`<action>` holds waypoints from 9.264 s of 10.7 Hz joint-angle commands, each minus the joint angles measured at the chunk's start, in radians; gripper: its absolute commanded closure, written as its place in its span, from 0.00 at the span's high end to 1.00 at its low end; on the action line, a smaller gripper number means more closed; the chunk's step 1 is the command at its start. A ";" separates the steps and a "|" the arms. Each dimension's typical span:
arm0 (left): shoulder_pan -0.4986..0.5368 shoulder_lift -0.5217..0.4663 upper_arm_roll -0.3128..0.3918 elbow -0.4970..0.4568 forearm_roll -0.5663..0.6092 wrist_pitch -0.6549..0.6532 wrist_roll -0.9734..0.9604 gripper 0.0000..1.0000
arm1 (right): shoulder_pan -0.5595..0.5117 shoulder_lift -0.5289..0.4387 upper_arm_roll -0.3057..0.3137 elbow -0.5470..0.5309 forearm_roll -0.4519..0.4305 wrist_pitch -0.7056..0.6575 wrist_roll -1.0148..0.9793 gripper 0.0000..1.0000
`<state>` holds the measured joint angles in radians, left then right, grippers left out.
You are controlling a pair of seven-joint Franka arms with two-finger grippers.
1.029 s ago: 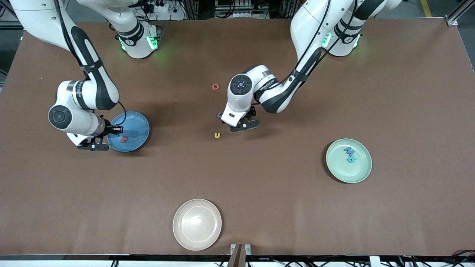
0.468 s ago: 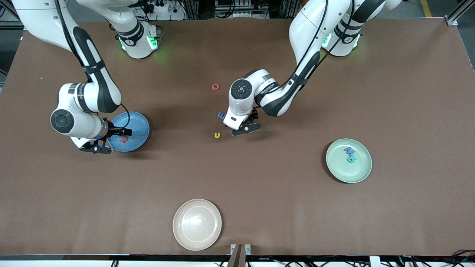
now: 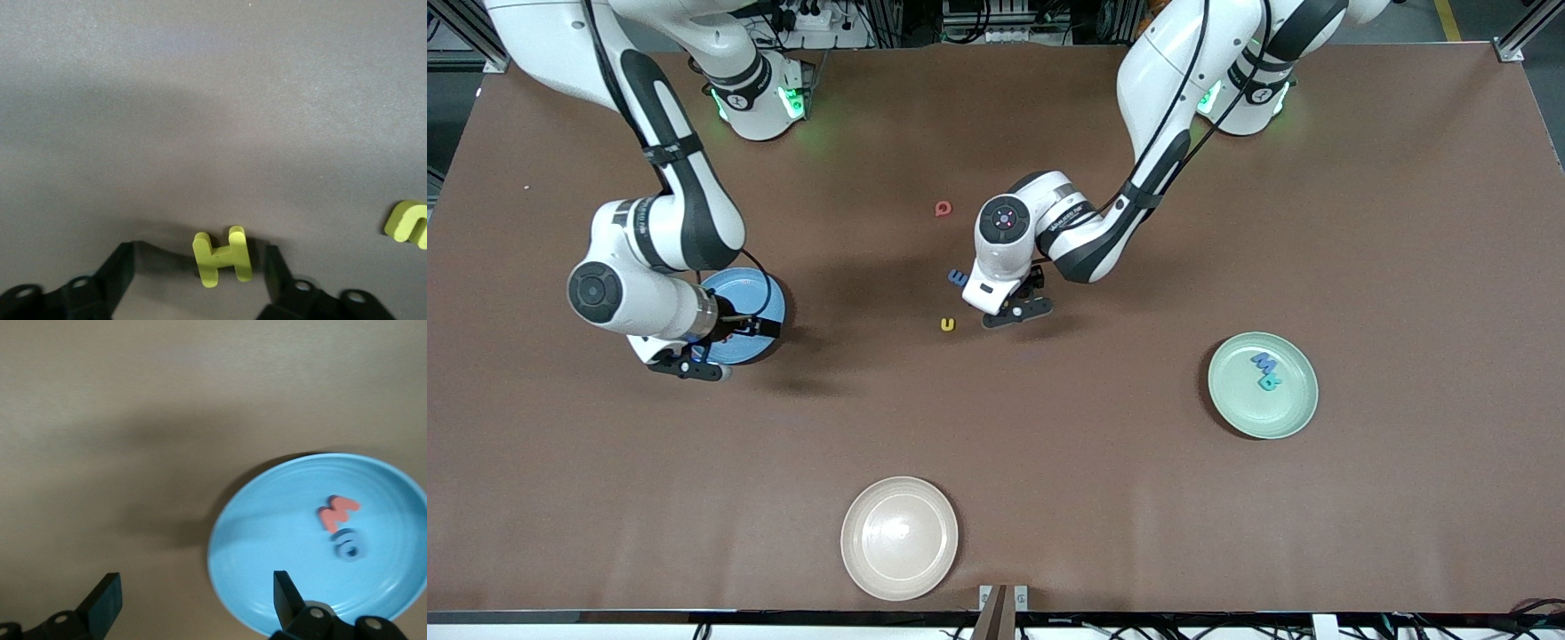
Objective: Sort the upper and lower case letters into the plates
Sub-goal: 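Open the right gripper over the blue plate while the left gripper grasps H, then drop the H into the green plate while the right gripper grasps n, then lift the yellow n with the right gripper while the left gripper withdraws, then drop the n into the blue plate while the left gripper reaches Q, then grasp the pink Q with the left gripper while the right reaches m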
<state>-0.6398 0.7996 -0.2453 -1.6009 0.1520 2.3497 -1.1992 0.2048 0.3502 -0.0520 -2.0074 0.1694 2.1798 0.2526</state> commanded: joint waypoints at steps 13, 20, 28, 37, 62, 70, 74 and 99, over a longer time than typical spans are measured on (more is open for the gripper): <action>0.520 -0.367 -0.114 -0.238 0.051 -0.231 0.483 0.00 | 0.292 0.214 0.145 0.134 -0.074 0.331 0.398 1.00; 0.601 -0.356 0.073 -0.255 0.049 -0.175 0.761 0.00 | 0.377 0.329 0.156 0.242 -0.274 0.296 0.590 1.00; 0.600 -0.326 0.110 -0.240 0.051 -0.133 0.745 1.00 | 0.400 0.349 0.159 0.239 -0.263 0.284 0.636 0.87; 0.574 -0.398 -0.078 -0.241 0.028 -0.141 0.456 1.00 | 0.393 0.349 0.159 0.236 -0.269 0.284 0.623 0.61; 0.168 -0.278 -0.287 -0.199 0.123 -0.026 0.055 1.00 | 0.004 -0.028 -0.069 0.026 -0.136 -0.121 -0.077 0.00; -0.147 -0.034 -0.208 -0.038 0.330 -0.004 -0.079 1.00 | -0.033 -0.045 -0.092 -0.203 -0.134 0.146 -0.145 1.00; -0.215 0.038 -0.166 0.024 0.327 0.002 -0.134 1.00 | -0.024 -0.043 -0.085 -0.133 -0.122 0.075 -0.127 1.00; -0.154 -0.043 -0.192 -0.050 0.328 -0.082 -0.214 0.00 | 0.157 0.012 -0.060 -0.080 0.078 0.109 0.113 1.00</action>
<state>-0.8382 0.8095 -0.4248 -1.6212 0.4552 2.3051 -1.3768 0.3621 0.3580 -0.1136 -2.0967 0.2238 2.2872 0.3575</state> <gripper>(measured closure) 0.634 0.000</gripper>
